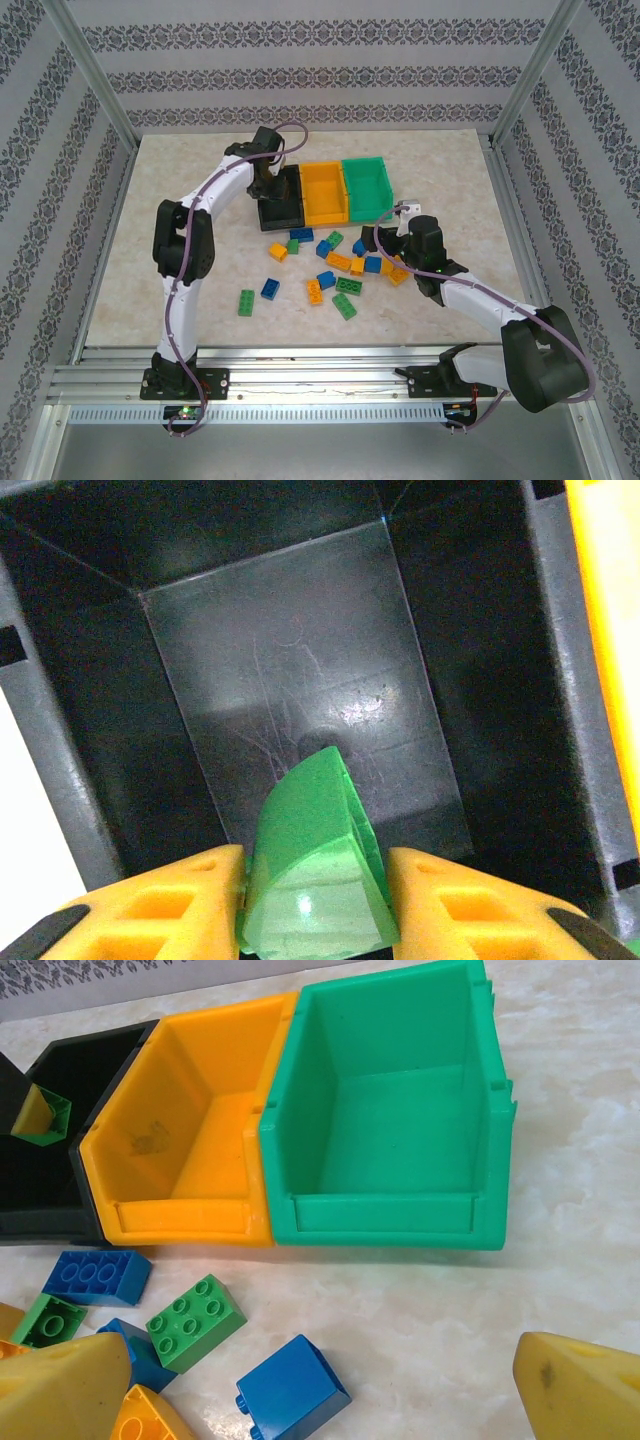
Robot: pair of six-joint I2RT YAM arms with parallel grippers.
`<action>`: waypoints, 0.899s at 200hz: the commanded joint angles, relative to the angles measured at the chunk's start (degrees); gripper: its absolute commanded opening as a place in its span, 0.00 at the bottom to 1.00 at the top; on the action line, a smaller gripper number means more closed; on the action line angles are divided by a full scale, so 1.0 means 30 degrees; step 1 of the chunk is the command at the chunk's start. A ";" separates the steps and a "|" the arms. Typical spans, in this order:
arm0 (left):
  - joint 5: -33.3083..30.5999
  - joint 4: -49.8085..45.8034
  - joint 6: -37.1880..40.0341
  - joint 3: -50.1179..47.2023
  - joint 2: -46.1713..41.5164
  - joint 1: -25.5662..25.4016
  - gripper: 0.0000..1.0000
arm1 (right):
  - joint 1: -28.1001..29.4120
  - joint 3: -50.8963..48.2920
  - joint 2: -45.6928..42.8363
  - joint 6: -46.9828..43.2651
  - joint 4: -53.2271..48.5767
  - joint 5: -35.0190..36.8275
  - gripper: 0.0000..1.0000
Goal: Sort the legos into containers by color
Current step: Place the lego in the container.
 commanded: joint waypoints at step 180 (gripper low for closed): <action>0.0987 0.2093 0.1163 -0.4720 -0.5591 0.0278 0.59 | -0.0083 0.0105 0.0910 0.0262 0.0617 -0.0605 0.98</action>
